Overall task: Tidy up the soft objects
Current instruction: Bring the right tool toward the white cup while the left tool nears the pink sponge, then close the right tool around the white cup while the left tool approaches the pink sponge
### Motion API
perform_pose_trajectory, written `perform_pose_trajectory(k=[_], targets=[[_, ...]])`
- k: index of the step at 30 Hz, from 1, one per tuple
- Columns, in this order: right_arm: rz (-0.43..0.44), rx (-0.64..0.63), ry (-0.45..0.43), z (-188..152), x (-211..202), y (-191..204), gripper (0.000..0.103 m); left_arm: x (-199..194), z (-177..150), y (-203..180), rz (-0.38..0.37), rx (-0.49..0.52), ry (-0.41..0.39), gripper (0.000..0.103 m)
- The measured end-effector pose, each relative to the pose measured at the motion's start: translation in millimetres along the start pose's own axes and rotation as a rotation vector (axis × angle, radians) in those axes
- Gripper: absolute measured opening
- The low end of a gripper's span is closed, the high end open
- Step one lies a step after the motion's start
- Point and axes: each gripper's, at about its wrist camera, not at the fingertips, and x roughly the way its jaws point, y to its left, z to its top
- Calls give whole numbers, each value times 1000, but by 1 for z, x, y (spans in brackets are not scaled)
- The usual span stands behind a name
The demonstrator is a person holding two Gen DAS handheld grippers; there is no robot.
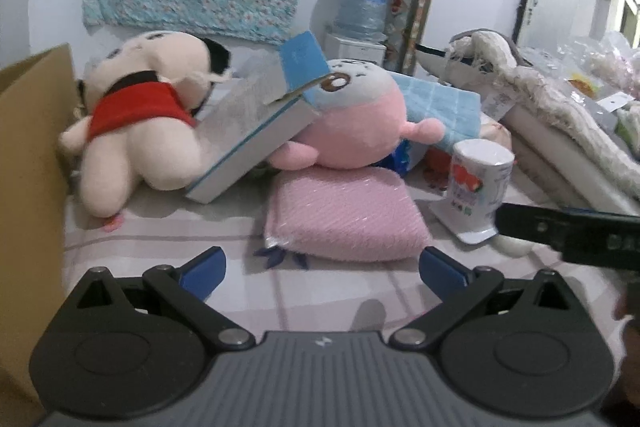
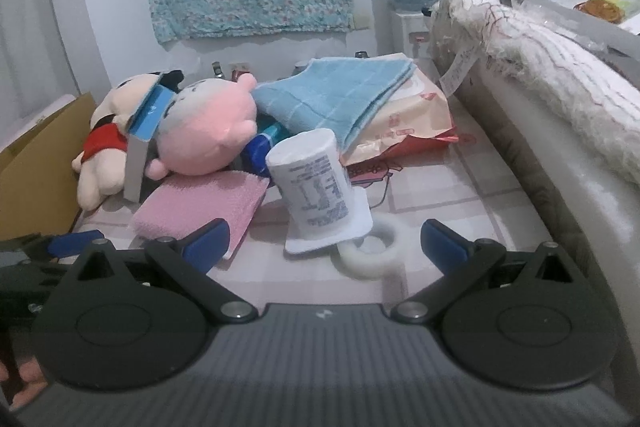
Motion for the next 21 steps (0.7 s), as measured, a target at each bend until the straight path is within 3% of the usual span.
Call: perform_pose_trajectory(k=[6, 12, 18, 21], targets=[[-34, 0, 17, 7, 31, -3, 102, 33, 11, -6, -29, 40, 77, 103], [-32, 3, 49, 9, 53, -5, 102, 48, 19, -13, -69, 82, 77, 103], [48, 15, 28, 18, 54, -3, 102, 47, 21, -14, -79, 97, 76, 103], [104, -46, -12, 30, 62, 12, 102, 45, 23, -11, -97, 95, 51, 103]])
